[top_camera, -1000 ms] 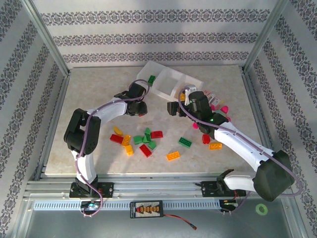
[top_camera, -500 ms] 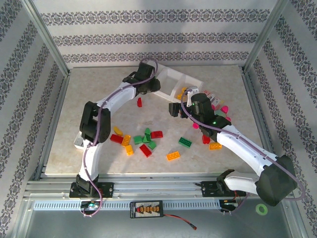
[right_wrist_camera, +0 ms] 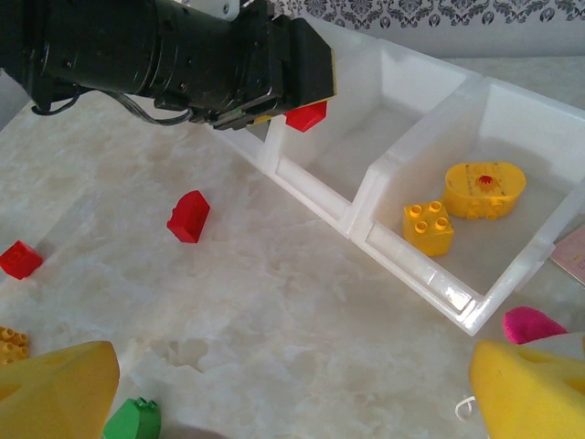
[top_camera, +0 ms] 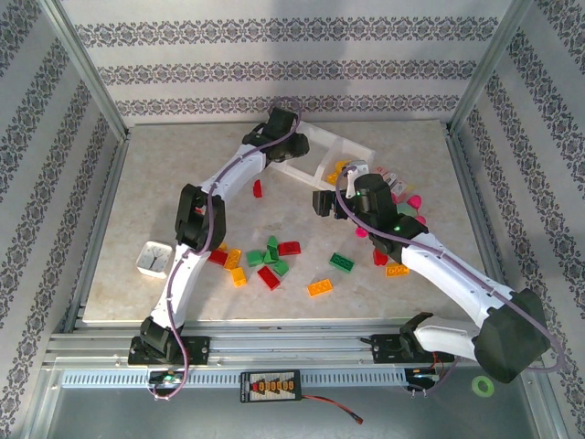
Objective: Sort the legos into containers by color
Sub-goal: Place the lego in the container, then pick up the lego from the top-center of the table.
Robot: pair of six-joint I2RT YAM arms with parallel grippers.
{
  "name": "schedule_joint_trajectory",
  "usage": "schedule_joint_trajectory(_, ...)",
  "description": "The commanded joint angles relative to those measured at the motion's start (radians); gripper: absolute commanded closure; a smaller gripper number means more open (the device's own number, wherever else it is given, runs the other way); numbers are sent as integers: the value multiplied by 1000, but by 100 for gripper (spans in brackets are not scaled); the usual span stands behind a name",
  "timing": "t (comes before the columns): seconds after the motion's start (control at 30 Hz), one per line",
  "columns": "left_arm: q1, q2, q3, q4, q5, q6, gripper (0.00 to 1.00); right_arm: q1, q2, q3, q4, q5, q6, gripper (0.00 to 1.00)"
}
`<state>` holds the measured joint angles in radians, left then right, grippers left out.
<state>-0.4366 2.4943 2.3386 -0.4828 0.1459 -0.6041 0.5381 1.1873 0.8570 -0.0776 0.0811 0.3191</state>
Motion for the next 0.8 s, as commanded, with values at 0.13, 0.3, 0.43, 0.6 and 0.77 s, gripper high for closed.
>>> schedule_joint_trajectory(0.13,5,26,72,-47,34,-24,42,-19,-21,-3,14,8,14,2)
schedule_joint_trajectory(0.3,5,-12,90,-74,62,2,27,-20,-9,4,16,-8,13,2)
schedule_joint_trajectory(0.43,6,-93,46,-109,53,48,16,-14,19,19,15,-27,8,2)
schedule_joint_trajectory(0.6,11,-196,-88,-85,37,74,7,-4,59,40,23,-29,11,2)
schedule_joint_trajectory(0.77,53,-556,-645,137,-20,76,1,27,169,97,32,-32,23,2)
